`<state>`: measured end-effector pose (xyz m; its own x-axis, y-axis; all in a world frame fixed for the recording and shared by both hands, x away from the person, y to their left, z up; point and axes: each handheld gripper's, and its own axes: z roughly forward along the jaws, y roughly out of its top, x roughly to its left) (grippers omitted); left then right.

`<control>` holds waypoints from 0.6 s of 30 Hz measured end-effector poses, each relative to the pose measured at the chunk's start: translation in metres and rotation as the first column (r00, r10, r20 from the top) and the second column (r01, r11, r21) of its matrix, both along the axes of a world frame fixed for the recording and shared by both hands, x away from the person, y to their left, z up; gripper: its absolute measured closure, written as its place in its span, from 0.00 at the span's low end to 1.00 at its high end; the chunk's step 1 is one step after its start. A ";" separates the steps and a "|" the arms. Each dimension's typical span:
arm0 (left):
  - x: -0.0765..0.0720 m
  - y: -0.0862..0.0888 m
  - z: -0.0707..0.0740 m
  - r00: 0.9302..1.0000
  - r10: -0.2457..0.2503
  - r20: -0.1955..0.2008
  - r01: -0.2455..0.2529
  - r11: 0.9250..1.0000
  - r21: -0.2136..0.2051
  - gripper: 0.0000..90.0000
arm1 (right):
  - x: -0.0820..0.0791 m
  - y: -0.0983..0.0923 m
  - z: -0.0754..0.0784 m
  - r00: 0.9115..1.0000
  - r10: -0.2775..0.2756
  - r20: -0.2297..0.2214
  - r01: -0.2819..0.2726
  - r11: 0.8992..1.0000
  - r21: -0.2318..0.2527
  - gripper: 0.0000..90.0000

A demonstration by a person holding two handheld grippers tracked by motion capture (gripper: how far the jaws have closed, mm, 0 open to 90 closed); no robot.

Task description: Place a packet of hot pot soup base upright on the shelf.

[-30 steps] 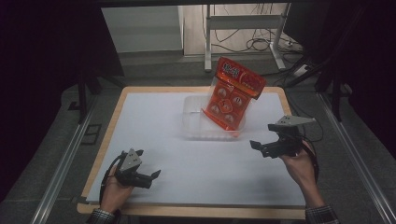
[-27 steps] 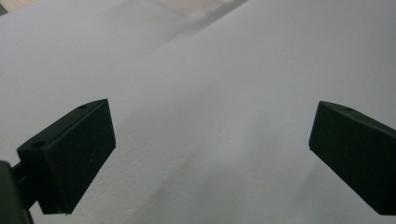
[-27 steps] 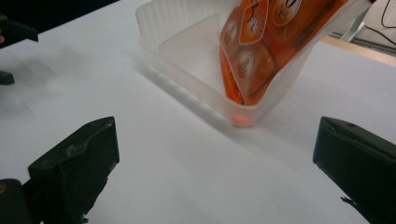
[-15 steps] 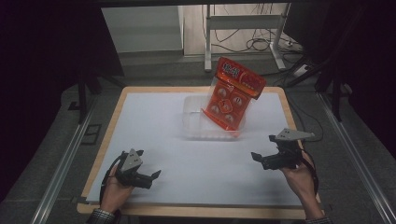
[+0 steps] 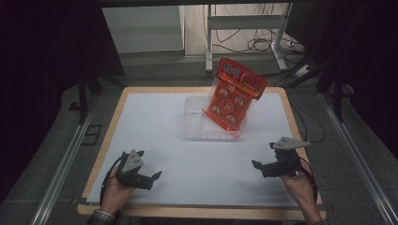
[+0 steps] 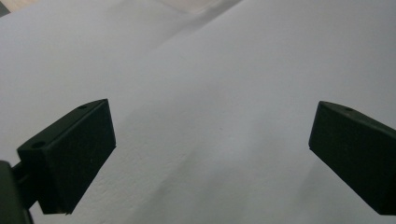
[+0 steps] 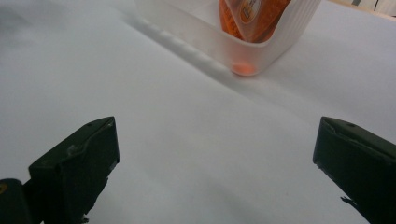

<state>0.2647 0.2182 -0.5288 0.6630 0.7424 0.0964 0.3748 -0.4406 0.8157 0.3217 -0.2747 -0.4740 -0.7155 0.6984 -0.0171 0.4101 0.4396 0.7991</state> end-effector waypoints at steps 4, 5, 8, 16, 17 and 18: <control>0.000 0.000 0.000 1.000 0.002 -0.001 -0.002 1.000 0.004 0.00 | 0.001 -0.002 -0.006 1.000 -0.001 -0.013 0.001 1.000 0.004 0.01; 0.000 0.000 0.000 1.000 0.001 -0.001 -0.001 1.000 0.004 0.00 | 0.001 -0.002 -0.008 1.000 0.001 -0.014 -0.001 1.000 0.002 0.01; 0.000 0.000 -0.001 1.000 0.002 -0.001 -0.002 1.000 0.005 0.00 | 0.002 -0.002 -0.014 1.000 0.000 -0.030 0.000 1.000 -0.002 0.01; 0.000 0.000 -0.001 1.000 0.003 -0.004 -0.003 1.000 0.012 0.00 | 0.004 -0.002 -0.028 0.998 0.008 -0.070 -0.011 0.999 -0.036 0.01; 0.001 0.000 -0.001 1.000 0.003 -0.002 -0.003 1.000 0.014 0.00 | 0.005 -0.002 -0.030 0.997 0.007 -0.077 -0.011 0.999 -0.041 0.01; 0.001 0.000 -0.001 1.000 0.003 -0.002 -0.003 1.000 0.014 0.00 | 0.005 -0.002 -0.031 0.996 0.006 -0.083 -0.010 0.999 -0.044 0.01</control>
